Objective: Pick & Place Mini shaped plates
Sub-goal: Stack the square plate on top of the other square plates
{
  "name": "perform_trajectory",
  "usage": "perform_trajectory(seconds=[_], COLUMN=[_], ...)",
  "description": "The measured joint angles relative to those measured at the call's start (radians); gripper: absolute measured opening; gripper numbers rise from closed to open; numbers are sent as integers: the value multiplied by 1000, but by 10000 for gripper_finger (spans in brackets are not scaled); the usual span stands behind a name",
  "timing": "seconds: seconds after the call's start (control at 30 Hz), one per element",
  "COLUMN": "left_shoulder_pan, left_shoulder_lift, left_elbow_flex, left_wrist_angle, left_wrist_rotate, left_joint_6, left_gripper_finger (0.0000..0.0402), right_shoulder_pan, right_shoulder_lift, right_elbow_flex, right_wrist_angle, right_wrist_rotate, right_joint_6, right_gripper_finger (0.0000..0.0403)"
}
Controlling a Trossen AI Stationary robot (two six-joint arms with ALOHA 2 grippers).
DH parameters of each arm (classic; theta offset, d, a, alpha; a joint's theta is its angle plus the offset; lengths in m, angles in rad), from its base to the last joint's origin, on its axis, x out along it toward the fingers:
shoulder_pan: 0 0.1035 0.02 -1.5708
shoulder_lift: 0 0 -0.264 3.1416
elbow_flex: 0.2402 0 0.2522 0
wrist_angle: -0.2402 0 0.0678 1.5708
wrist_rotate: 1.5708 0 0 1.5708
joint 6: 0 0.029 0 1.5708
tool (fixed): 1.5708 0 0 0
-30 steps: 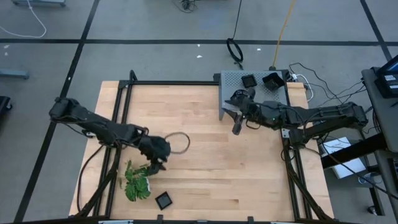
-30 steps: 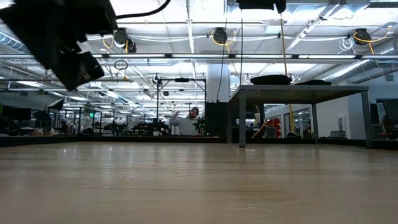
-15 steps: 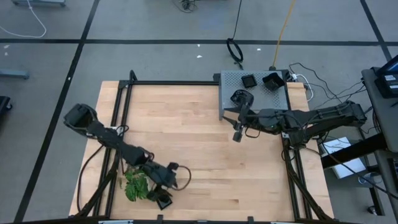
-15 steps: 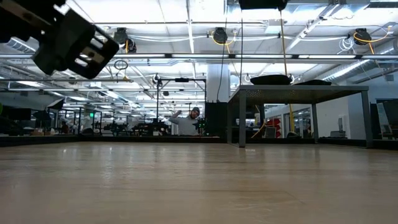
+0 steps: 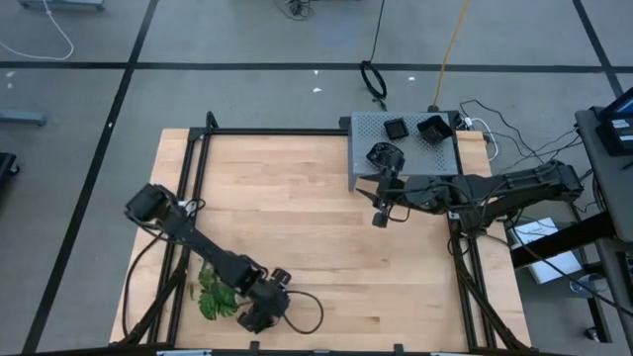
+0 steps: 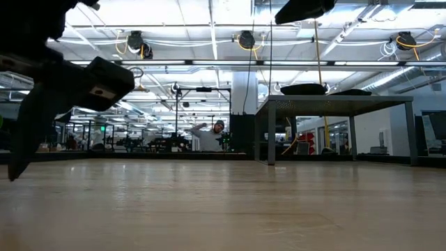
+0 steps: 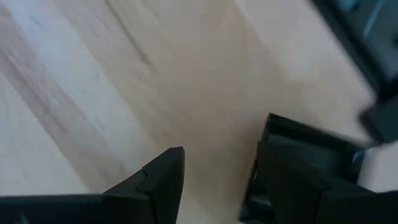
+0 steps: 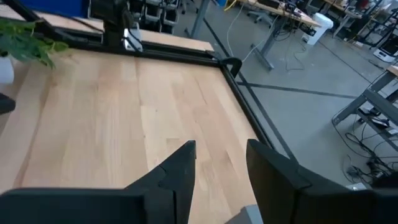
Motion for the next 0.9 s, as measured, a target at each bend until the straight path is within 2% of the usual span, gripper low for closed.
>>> perform_trajectory(seconds=[0.17, 0.37, 0.7, 0.8, 0.9], left_shoulder_pan=[-1, -1, -41, -63, -75], left_shoulder_lift=[5, 5, 3, 3, 3], left_elbow_flex=[63, 69, 69, 69, 69], left_wrist_angle=[-171, -180, -182, -182, -182], left_wrist_rotate=[-2, 0, 74, 37, -51], left_joint_6=[79, 69, 3, 21, 24], left_gripper_finger=[204, 204, 204, 204, 204], right_shoulder_pan=[0, 0, 0, 0, 0], right_shoulder_lift=[0, 0, 0, 0, 0], right_elbow_flex=[0, 0, 0, 0, 0], right_wrist_angle=[-30, -30, -30, -30, -30], right_wrist_rotate=[-1, -1, -1, -1, -1], right_joint_6=[0, 0, 7, 7, 7], right_gripper_finger=[130, 130, 130, 130, 130])
